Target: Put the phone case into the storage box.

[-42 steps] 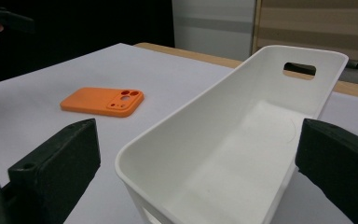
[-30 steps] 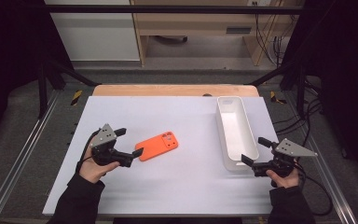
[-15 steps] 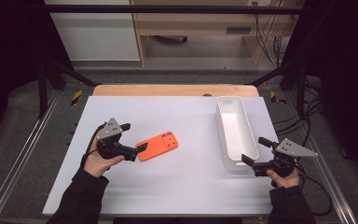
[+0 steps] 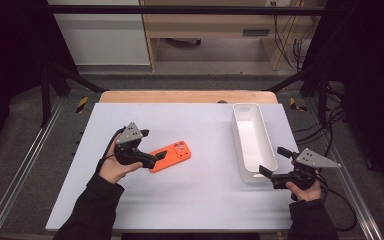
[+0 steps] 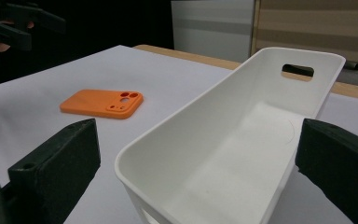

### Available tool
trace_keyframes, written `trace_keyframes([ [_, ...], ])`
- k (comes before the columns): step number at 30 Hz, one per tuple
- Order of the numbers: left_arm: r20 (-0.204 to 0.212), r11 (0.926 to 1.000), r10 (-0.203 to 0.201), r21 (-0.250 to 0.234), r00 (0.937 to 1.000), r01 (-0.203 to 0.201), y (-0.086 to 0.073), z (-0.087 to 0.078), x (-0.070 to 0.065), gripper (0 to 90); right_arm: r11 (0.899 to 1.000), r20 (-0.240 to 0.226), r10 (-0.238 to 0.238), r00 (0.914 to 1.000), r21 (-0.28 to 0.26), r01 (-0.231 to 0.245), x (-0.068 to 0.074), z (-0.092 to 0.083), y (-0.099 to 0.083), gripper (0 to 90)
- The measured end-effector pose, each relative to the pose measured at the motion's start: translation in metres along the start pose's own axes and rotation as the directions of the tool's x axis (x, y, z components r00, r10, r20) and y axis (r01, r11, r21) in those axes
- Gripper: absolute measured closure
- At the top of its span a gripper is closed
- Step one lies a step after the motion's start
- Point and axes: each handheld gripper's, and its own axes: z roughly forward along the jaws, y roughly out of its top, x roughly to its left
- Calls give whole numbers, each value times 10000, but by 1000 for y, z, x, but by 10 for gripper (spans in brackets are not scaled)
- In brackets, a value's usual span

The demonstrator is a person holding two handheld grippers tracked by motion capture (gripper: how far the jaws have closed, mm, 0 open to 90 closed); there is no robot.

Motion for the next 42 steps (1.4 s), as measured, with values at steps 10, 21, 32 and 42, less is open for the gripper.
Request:
trace_keyframes([
  [10,107,9982,156,581,9998,-162,1,15,3,6,10000,7,-28,10000,20,28,0,1,0,5],
  [21,104,9936,210,1109,9997,-220,3,28,8,6,10000,0,-28,10000,16,28,0,1,0,4],
  [32,152,9859,322,1640,9994,-343,3,44,13,6,10000,21,-38,10000,17,38,0,0,0,5],
  [42,237,9775,361,2072,9991,-402,-1,56,17,6,10000,0,-44,10000,31,44,0,0,0,4],
])
